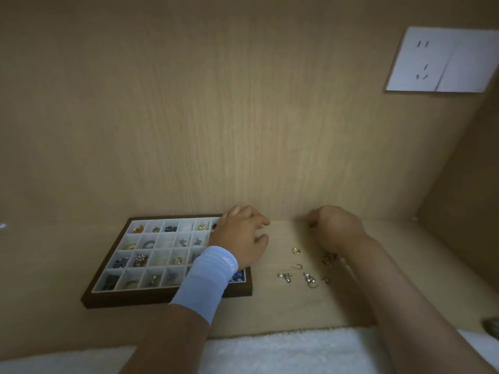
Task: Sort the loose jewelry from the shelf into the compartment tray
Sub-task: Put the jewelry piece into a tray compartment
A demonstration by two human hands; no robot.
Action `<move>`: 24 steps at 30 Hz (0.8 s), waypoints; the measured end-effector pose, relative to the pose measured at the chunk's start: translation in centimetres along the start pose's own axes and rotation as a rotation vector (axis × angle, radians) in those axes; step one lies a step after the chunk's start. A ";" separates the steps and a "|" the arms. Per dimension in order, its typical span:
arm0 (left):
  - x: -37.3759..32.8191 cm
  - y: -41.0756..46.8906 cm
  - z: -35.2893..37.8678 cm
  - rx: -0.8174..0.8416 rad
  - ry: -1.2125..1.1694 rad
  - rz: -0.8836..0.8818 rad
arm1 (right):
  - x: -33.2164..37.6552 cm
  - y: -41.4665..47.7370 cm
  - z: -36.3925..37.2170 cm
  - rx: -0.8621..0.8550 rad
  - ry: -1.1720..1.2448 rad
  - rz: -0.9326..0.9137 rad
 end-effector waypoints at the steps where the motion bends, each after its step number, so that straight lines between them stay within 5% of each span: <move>1: 0.1 0.0 0.2 0.009 0.004 -0.001 | 0.4 0.1 0.2 0.000 0.019 -0.013; 12: 0.2 -0.1 -0.1 -0.009 0.055 -0.008 | 5.1 -0.3 0.1 0.030 0.521 -0.172; 24: 0.1 -0.2 -0.3 -0.030 0.068 -0.005 | 6.5 -0.3 0.8 0.017 0.418 -0.220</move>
Point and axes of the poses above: each hand's wrist, its own y-axis towards the middle knuckle, its own z-axis out of the palm, x = y × z, the point moved 10 cm from there along y, towards the middle knuckle, and after that the axes turned 7 degrees about -y, right-handed, at the moved point
